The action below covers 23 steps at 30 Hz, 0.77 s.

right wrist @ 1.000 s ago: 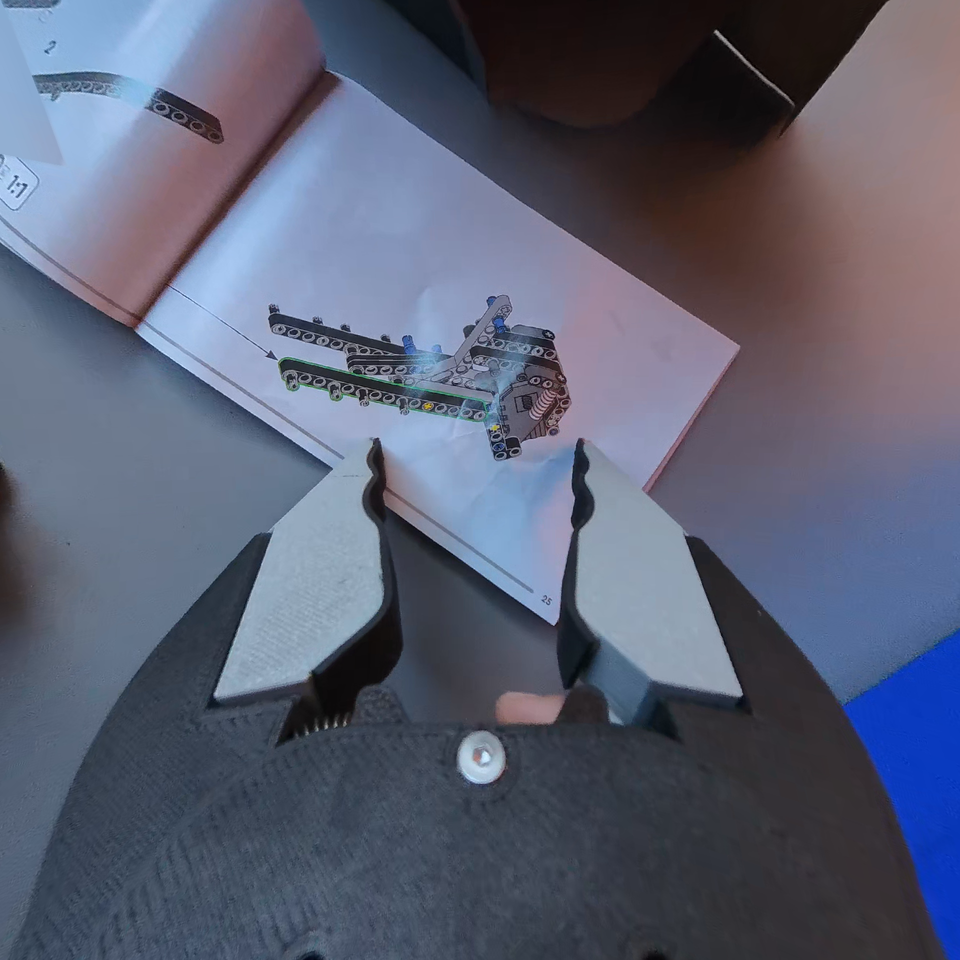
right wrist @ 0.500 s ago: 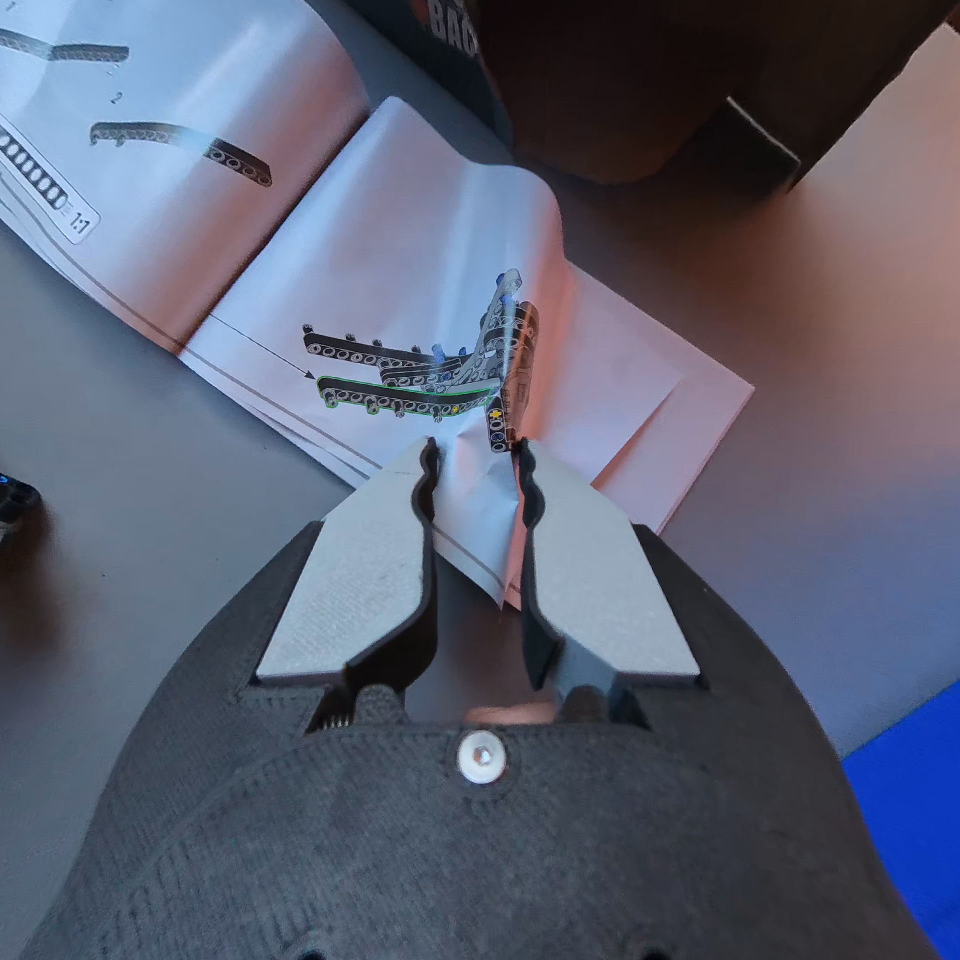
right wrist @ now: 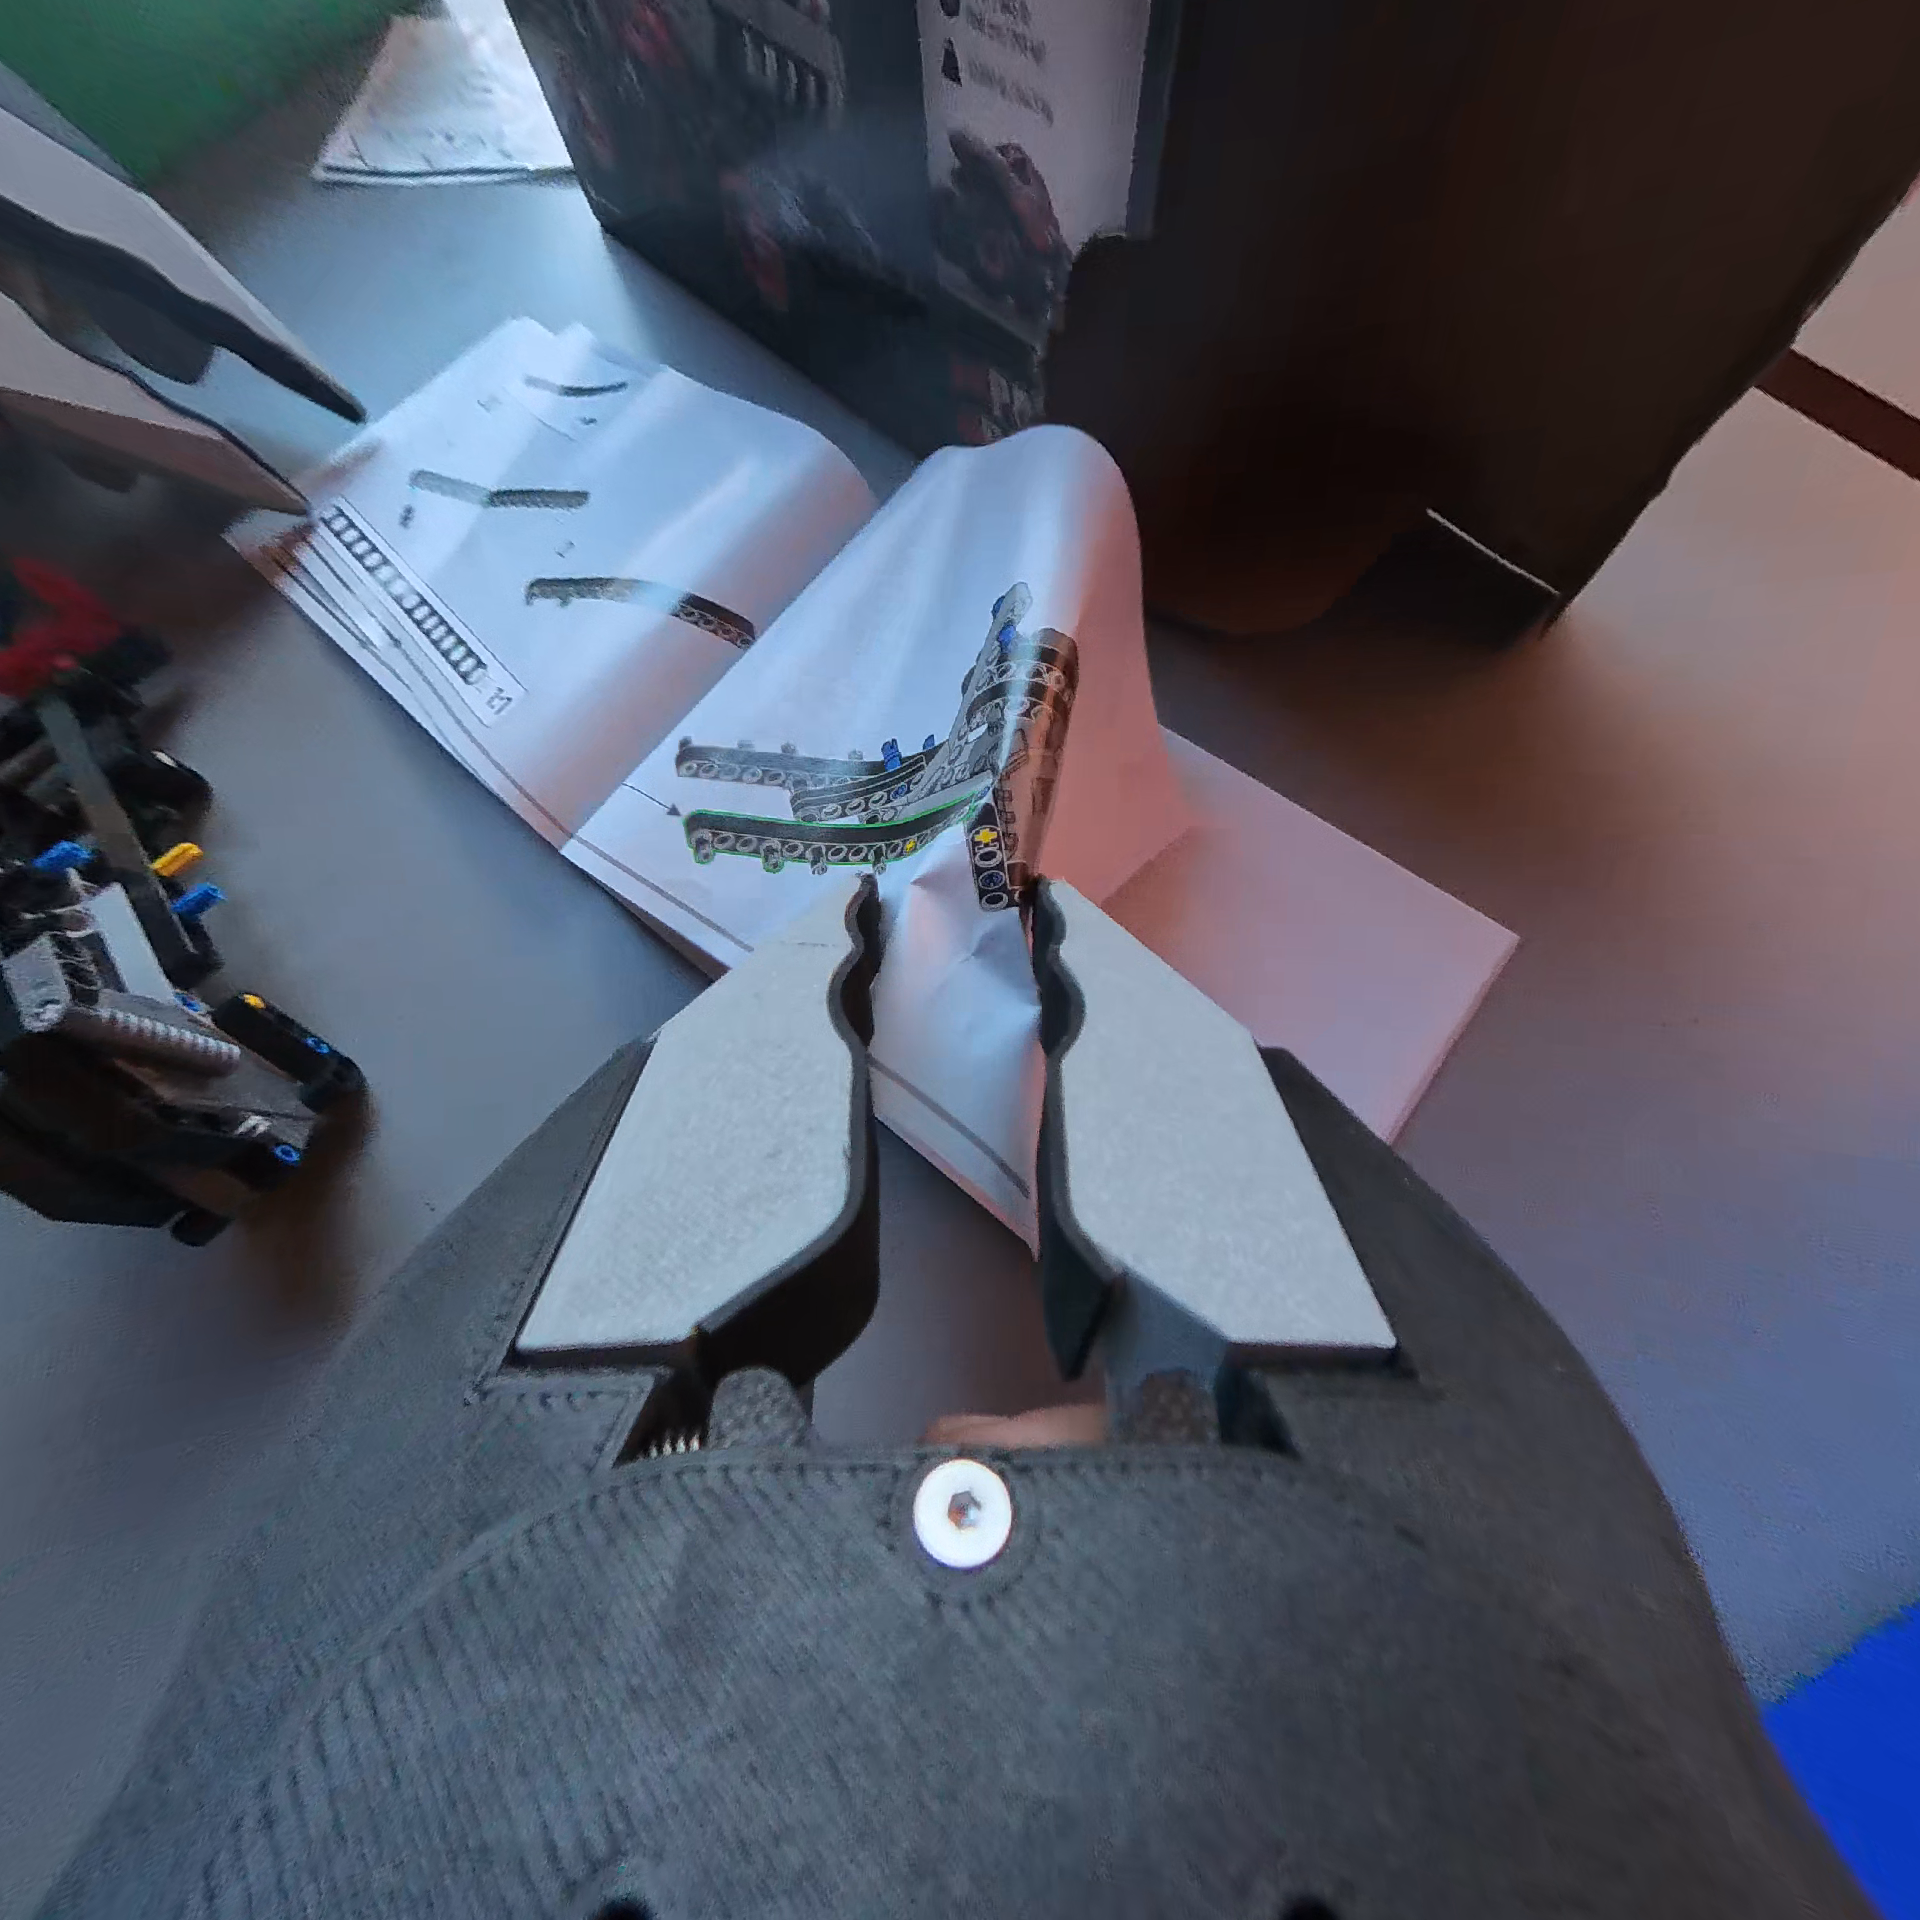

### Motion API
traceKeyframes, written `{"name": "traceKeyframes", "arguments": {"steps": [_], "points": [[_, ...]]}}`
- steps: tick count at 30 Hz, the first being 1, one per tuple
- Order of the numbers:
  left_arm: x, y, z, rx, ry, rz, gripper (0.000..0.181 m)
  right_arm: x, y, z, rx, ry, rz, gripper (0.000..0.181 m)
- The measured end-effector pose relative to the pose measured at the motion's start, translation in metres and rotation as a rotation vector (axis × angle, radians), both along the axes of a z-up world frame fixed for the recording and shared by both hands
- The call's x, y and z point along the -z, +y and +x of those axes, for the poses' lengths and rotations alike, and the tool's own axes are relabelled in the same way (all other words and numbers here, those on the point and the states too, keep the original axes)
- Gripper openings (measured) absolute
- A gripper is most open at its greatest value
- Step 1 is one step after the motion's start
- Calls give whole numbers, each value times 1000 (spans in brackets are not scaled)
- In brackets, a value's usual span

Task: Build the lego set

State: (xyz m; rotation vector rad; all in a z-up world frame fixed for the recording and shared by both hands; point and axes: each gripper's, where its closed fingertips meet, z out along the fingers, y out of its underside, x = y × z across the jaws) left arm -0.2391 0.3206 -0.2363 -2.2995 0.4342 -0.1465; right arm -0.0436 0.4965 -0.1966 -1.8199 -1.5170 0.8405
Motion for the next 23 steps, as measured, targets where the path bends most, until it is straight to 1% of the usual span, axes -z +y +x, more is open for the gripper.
{"name": "traceKeyframes", "arguments": {"steps": [1,5,8,10,12,14,18,21,23], "points": [[-1,1,-1,-5,-4,6,31,-1,-2,-1,-7,10,-5,25],[-9,2,-4,-23,-19,39,31,-9,-11,-8,-47,57,-20,24],[-18,4,-6,-37,-33,73,32,-23,-23,-17,-92,140,-23,24],[-29,7,-6,-44,-68,117,34,-32,-31,-24,-122,196,-35,24],[-44,11,3,-10,-128,173,35,-36,-38,-30,-142,223,-47,24],[-54,14,18,47,-178,182,37,-39,-44,-36,-155,239,-65,24],[-70,24,36,103,-201,201,38,-46,-58,-51,-182,286,-64,24],[-73,29,37,97,-246,204,38,-55,-81,-74,-253,323,-72,29],[-67,31,27,62,-250,194,38,-55,-109,-89,-351,300,-162,37]]}}
